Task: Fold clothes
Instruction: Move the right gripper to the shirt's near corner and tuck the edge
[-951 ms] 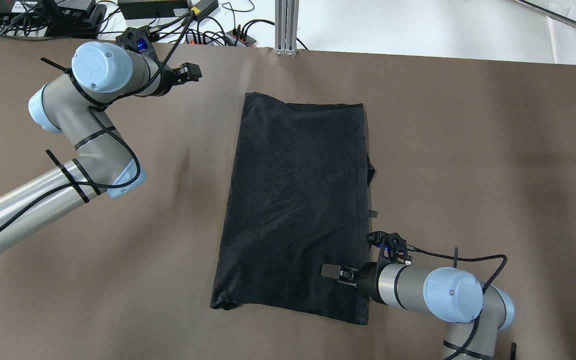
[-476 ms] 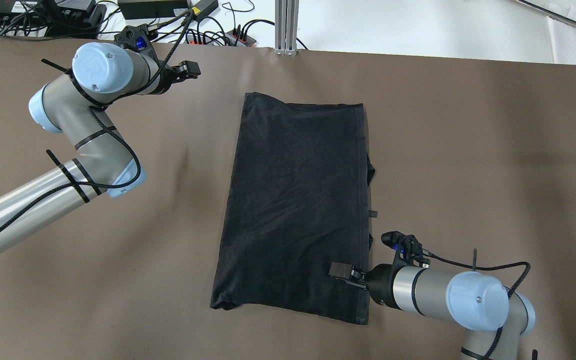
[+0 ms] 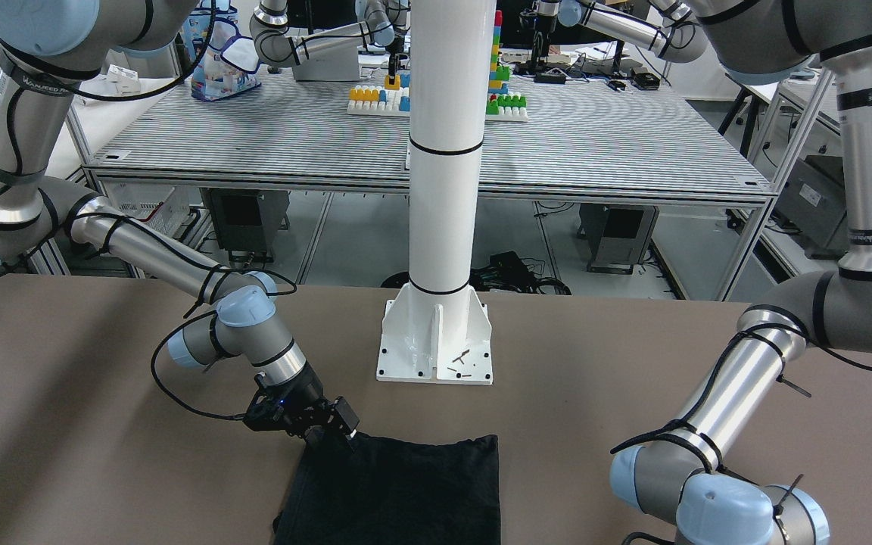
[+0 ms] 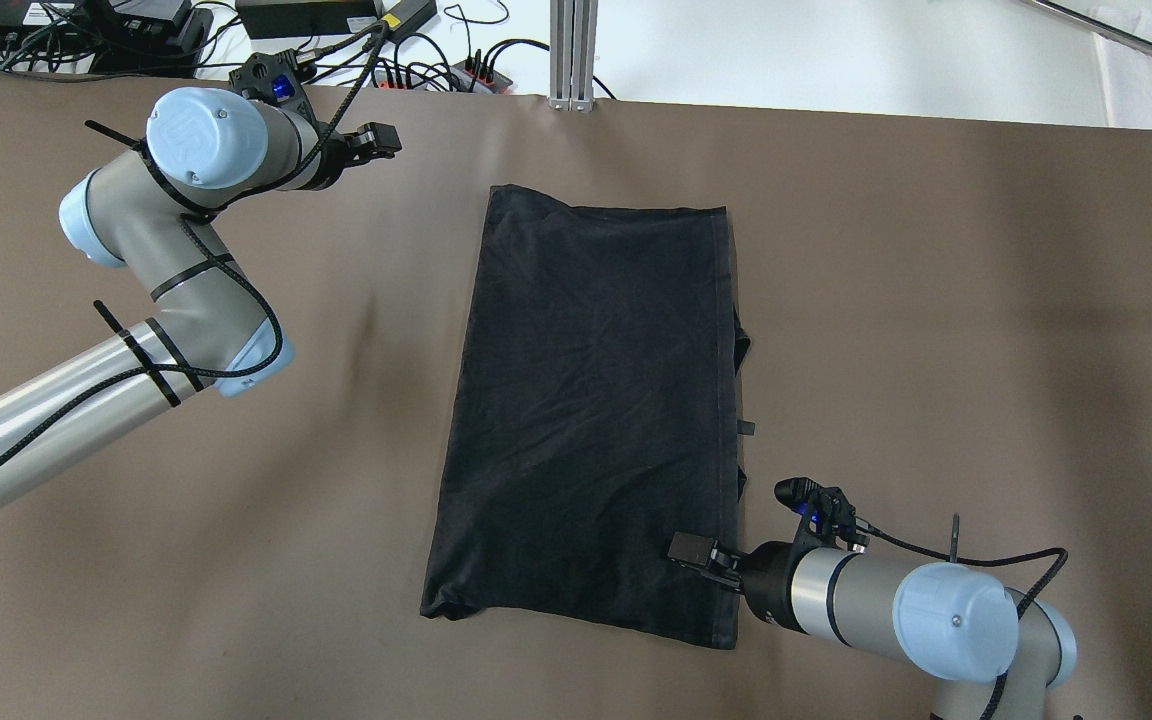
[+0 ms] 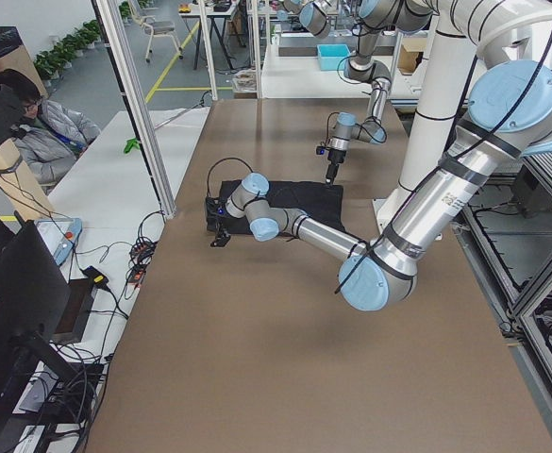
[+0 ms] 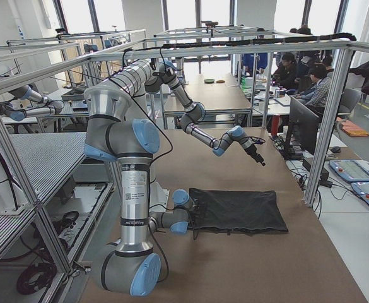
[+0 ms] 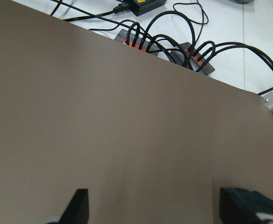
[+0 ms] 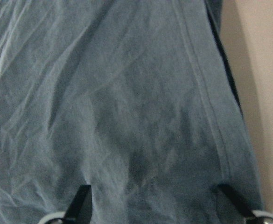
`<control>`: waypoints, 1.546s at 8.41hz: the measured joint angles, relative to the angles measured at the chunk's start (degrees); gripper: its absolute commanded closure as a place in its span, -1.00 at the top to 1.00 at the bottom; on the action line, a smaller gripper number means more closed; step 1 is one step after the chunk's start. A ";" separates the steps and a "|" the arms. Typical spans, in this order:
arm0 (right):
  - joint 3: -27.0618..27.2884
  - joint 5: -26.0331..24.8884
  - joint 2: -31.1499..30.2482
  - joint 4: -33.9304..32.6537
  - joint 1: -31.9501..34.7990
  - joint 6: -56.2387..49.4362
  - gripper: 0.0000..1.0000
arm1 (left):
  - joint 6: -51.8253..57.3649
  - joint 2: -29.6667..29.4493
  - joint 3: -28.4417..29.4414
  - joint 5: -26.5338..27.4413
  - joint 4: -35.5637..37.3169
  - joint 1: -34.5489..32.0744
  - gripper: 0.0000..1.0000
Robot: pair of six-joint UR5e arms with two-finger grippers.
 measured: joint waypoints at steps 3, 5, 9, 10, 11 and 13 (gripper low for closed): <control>-1.87 -1.90 2.29 -1.04 -1.26 0.15 0.48 | 0.02 0.06 -0.01 0.00 -0.06 0.04 1.00; -2.26 -2.15 5.74 -4.89 -1.27 0.52 -0.68 | 0.03 0.08 -0.02 0.00 -0.10 0.09 1.00; -3.41 -4.18 9.19 -9.43 -0.79 2.16 -1.00 | 0.11 -0.18 0.50 0.07 -0.15 0.19 1.00; -3.64 -4.43 9.56 -9.48 -0.54 2.18 -1.00 | 0.11 -0.64 0.90 0.08 -0.12 0.21 1.00; -3.73 -4.53 9.88 -9.46 -0.26 2.28 -1.00 | 0.11 -1.19 1.44 0.08 -0.12 0.20 1.00; -3.71 -4.43 10.30 -9.08 0.24 2.16 -1.00 | 0.04 -1.93 1.78 -0.19 -0.14 0.03 1.00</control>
